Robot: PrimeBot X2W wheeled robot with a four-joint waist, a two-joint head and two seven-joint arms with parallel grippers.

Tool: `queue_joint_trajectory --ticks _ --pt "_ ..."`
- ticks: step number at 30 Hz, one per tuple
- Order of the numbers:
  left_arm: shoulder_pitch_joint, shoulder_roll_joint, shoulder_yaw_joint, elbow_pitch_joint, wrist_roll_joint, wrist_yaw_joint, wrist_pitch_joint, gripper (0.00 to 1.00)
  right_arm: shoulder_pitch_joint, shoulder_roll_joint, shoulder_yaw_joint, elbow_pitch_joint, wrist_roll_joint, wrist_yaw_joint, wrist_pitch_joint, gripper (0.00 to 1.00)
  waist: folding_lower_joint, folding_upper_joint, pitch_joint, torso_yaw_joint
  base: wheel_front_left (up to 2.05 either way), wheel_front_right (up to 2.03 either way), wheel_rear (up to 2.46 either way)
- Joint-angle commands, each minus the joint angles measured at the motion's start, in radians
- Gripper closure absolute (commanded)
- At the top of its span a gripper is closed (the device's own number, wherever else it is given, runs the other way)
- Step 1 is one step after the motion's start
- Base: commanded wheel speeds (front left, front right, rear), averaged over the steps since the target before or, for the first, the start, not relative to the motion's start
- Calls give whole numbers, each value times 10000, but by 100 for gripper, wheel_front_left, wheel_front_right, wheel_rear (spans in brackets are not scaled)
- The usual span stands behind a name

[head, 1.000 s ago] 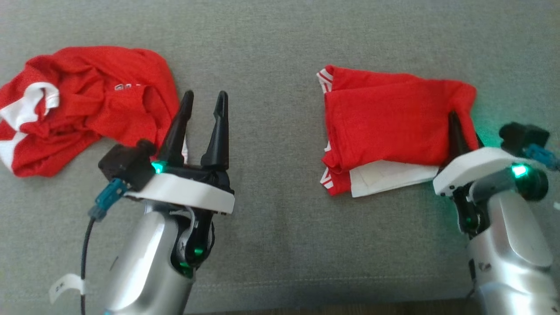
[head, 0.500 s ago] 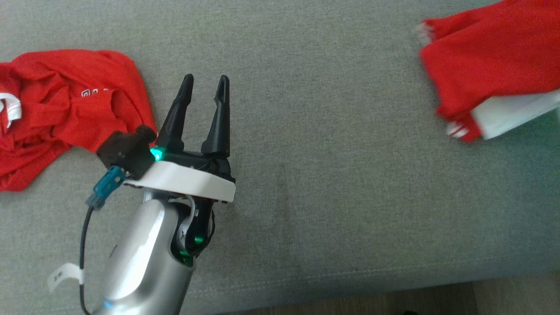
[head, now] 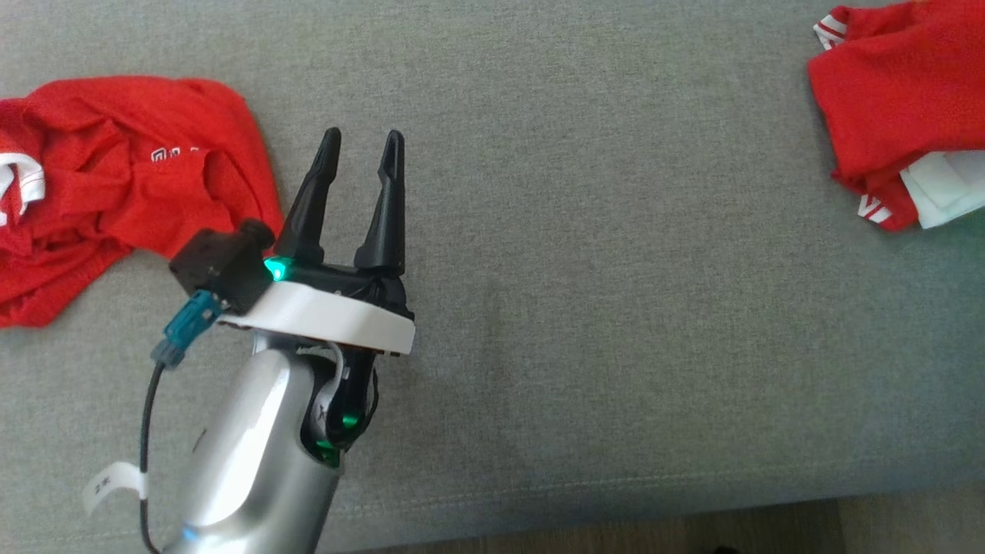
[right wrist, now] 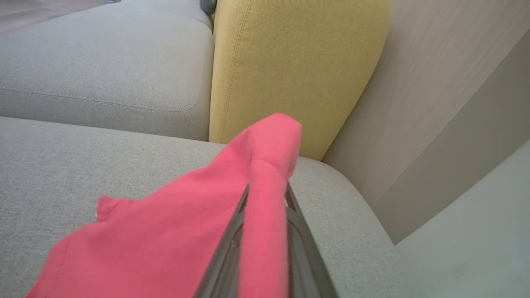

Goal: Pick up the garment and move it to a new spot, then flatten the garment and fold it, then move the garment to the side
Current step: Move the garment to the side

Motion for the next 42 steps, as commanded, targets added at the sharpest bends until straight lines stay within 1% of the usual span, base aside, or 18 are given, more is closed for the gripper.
queue_joint_trajectory --ticks 1,3,4,5,6,7,8,16,23,27,32,37,40,42 --pt "-170 65 353 -326 68 -40 -51 0 -203 -216 -18 -225 -95 65 -110 100 -1 0 -25 -16 0 0 0" --pt "-160 66 362 -324 69 -36 -51 0 -217 -175 -57 -184 -92 65 -114 100 -1 0 -37 -21 0 0 0" --pt "-151 66 367 -322 74 -30 -51 0 -222 -129 -53 -146 -34 65 -117 97 -1 0 -50 -23 0 0 0" --pt "-141 66 369 -321 77 -26 -51 0 -215 -91 -13 -121 46 65 -122 62 -1 0 -63 -26 0 0 0" --pt "-132 66 369 -319 78 -24 -51 0 -206 -80 19 -107 83 65 -132 22 -1 0 -74 -32 0 0 0" --pt "-122 66 369 -318 77 -23 -51 0 -204 -67 10 -87 128 65 -141 2 -1 0 -86 -41 0 0 0" --pt "-111 66 371 -314 73 -23 -51 0 -207 -56 -9 -68 156 65 -147 0 -1 0 -101 -53 0 0 0" --pt "-29 69 355 -202 14 -51 -51 0 -341 230 22 -485 240 65 -522 0 -1 0 -378 -126 0 0 0" --pt "109 60 405 -173 -80 -65 -51 0 -135 893 383 -1310 506 65 -812 0 -1 0 -927 -91 0 0 0" --pt "297 53 469 -191 -123 -62 -51 0 385 1570 482 -1893 696 65 -880 0 -1 0 -1401 -30 0 0 0" --pt "619 44 551 -235 -185 -45 -51 0 1430 2629 570 -2626 807 65 -921 0 -1 0 -2031 64 0 0 0" --pt "1040 36 639 -295 -201 -22 -51 0 2659 3716 555 -3353 515 65 -1093 0 -1 0 -2577 151 0 0 0" --pt "1356 32 729 -360 -209 -38 -51 0 3398 4242 407 -3758 341 65 -1230 0 -1 0 -2858 207 0 0 0" --pt "1591 30 754 -414 -205 -85 -51 0 3858 4460 388 -4001 221 65 -1272 0 -1 0 -3017 222 0 0 0"
